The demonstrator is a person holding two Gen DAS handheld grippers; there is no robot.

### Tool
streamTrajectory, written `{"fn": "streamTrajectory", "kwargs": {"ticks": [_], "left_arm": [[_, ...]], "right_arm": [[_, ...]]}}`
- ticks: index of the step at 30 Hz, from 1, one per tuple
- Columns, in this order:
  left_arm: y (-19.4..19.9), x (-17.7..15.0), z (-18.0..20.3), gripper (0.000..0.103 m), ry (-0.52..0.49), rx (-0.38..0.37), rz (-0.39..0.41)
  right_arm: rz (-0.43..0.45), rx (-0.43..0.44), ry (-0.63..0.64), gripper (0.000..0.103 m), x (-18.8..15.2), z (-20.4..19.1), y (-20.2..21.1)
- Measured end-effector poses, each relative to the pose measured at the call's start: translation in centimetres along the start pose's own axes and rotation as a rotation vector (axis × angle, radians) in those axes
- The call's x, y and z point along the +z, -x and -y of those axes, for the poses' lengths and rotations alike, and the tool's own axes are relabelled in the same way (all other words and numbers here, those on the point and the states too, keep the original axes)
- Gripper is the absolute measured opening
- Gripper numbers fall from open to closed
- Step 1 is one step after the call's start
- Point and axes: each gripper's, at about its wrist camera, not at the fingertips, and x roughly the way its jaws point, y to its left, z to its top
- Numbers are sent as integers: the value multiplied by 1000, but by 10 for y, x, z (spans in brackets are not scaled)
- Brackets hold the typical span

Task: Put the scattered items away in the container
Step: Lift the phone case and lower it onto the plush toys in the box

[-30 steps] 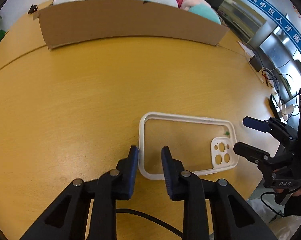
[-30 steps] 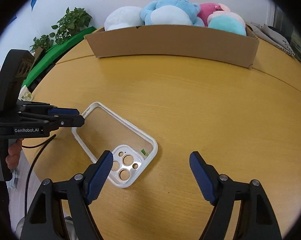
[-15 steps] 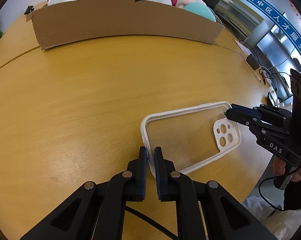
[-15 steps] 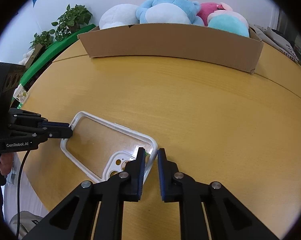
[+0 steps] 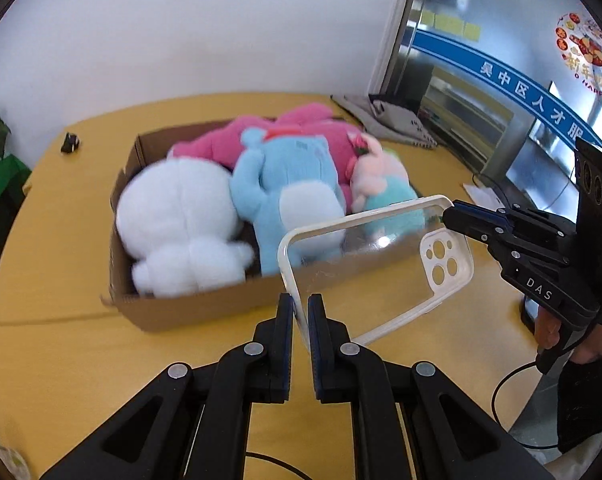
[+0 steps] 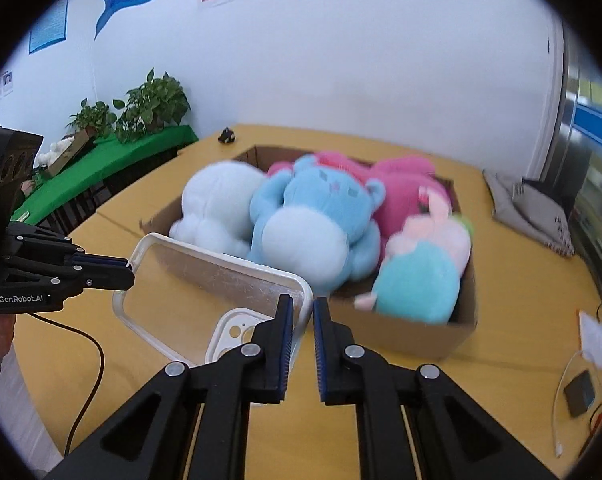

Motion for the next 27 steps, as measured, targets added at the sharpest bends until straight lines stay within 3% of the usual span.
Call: {"fn": "streamTrajectory", "kwargs": {"ticks": [7, 16, 21, 24, 27], "left_arm": [[-31, 103, -24, 7, -41, 31, 105], [-101, 157, -51, 7, -15, 16, 78], [-172, 171, -75, 7, 46, 10, -17], [-215, 164, -85, 7, 82, 25, -82], [-233, 156, -89, 8, 114, 23, -106]], "right_arm": [[124, -50, 24, 9, 92, 28, -22], [124, -73, -20, 9, 133, 61, -78], [39, -105, -30, 9, 144, 81, -145], [-72, -103, -67, 8, 132, 97, -198], [-160, -97, -83, 8, 110, 101, -232]]}}
